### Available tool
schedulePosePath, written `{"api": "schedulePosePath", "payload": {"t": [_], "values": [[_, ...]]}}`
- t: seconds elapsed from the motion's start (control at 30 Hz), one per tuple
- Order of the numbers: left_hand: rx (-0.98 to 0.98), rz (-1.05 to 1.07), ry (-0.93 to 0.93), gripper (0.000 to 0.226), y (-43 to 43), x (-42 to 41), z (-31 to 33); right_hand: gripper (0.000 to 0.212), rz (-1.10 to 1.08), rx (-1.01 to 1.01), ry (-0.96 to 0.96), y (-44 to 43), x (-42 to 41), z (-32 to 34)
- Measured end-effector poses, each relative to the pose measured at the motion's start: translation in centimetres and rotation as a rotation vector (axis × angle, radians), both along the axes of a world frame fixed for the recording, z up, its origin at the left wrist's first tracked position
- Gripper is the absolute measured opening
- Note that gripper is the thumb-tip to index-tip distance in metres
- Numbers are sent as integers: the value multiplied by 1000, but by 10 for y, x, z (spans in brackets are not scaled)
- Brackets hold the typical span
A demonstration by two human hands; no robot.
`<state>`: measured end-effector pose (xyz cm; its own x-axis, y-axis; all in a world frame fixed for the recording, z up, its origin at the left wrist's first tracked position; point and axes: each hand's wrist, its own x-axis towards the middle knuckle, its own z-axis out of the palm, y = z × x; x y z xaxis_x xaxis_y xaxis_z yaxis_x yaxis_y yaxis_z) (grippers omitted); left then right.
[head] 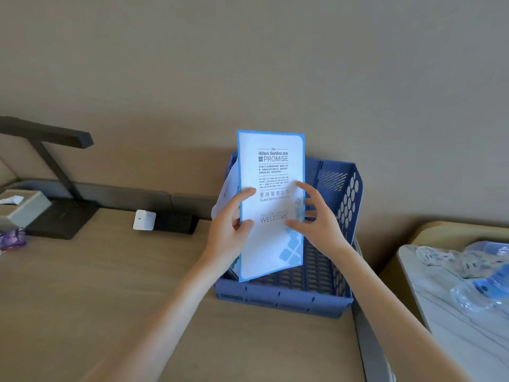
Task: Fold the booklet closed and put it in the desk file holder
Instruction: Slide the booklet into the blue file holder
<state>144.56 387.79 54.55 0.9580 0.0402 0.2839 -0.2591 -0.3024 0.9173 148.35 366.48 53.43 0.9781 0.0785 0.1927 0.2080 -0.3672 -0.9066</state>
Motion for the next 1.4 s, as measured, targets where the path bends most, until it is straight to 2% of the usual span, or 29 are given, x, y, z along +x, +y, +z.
{"api": "schedulePosePath", "payload": {"t": [0.1,0.27,0.53,0.7,1.13,1.4], "values": [[56,150,-53,59,-12,11,-19,87,48,-64,-25,4,35,-14],[134,243,-67,55,-22,21,-52,87,130,-77,5,13,76,-51],[286,183,93,72,-16,19,-102,82,217,-54,57,23,104,-95],[337,220,172,77,-14,22,-122,85,273,-43,86,32,117,-113],[332,316,227,81,-13,34,-147,97,399,-87,50,61,141,-134],[362,319,196,81,-6,34,-152,93,397,-72,15,70,144,-136]]}}
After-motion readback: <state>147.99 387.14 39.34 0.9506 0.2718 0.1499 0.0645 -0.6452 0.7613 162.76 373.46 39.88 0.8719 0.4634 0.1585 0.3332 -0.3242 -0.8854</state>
